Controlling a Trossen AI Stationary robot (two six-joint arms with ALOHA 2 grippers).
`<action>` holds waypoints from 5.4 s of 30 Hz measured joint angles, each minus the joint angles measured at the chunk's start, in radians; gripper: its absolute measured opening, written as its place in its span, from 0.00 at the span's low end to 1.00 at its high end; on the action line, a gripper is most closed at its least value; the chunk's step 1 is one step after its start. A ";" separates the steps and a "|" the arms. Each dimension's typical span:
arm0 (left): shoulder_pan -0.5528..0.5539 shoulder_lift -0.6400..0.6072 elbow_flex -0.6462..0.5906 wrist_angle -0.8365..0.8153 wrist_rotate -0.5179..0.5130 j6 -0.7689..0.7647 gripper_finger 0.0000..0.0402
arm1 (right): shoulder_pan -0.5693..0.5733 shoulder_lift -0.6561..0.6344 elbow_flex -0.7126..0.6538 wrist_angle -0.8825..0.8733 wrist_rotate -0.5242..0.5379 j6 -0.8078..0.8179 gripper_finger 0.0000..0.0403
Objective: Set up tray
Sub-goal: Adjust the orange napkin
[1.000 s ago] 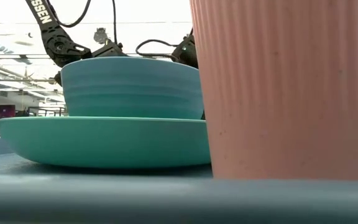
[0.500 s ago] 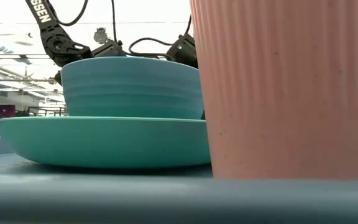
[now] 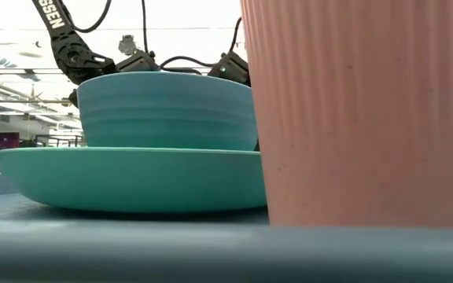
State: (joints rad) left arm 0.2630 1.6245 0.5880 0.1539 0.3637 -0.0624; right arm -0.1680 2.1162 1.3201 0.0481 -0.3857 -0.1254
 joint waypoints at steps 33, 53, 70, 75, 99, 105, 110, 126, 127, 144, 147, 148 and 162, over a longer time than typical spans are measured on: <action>0.000 0.000 -0.005 0.004 -0.006 0.006 0.01 | -0.005 0.000 0.000 0.057 0.056 0.033 0.00; -0.011 0.001 -0.006 0.007 -0.013 0.001 0.01 | 0.014 0.000 -0.001 0.080 0.179 0.027 0.00; -0.026 0.001 -0.006 0.008 -0.008 -0.023 0.01 | 0.030 -0.013 -0.001 0.098 0.178 0.022 0.00; -0.032 0.001 -0.006 0.008 -0.007 -0.026 0.01 | 0.039 -0.014 -0.001 0.094 0.122 0.038 0.00; -0.043 0.002 -0.007 0.025 -0.002 -0.038 0.01 | 0.037 -0.014 -0.001 0.026 0.119 0.101 0.00; -0.046 0.046 -0.006 0.084 0.038 -0.054 0.01 | 0.037 -0.014 -0.001 0.033 0.130 0.095 0.00; -0.039 0.078 -0.005 0.128 0.080 -0.071 0.01 | 0.037 -0.014 -0.001 0.032 0.153 0.090 0.00; -0.039 0.080 -0.005 0.129 0.070 -0.071 0.01 | 0.050 -0.014 -0.001 0.049 0.225 0.057 0.00; -0.039 0.080 -0.005 0.129 0.070 -0.071 0.01 | 0.051 -0.014 -0.001 0.047 0.221 0.057 0.00; -0.031 0.042 -0.008 0.123 0.033 -0.032 0.06 | 0.048 -0.075 -0.001 -0.009 0.203 0.025 0.00; -0.031 0.003 -0.007 0.111 -0.003 -0.023 0.09 | 0.040 -0.115 0.000 -0.067 0.207 0.011 0.00; -0.031 -0.010 -0.008 0.096 -0.011 -0.023 0.09 | 0.036 -0.129 -0.001 -0.101 0.204 0.010 0.00; -0.028 -0.055 -0.008 0.073 -0.036 -0.030 0.01 | 0.037 -0.175 -0.026 -0.418 0.308 0.015 0.00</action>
State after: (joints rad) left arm 0.2352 1.5696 0.5804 0.2266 0.3277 -0.0921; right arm -0.1306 1.9411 1.2940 -0.3695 -0.0777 -0.1100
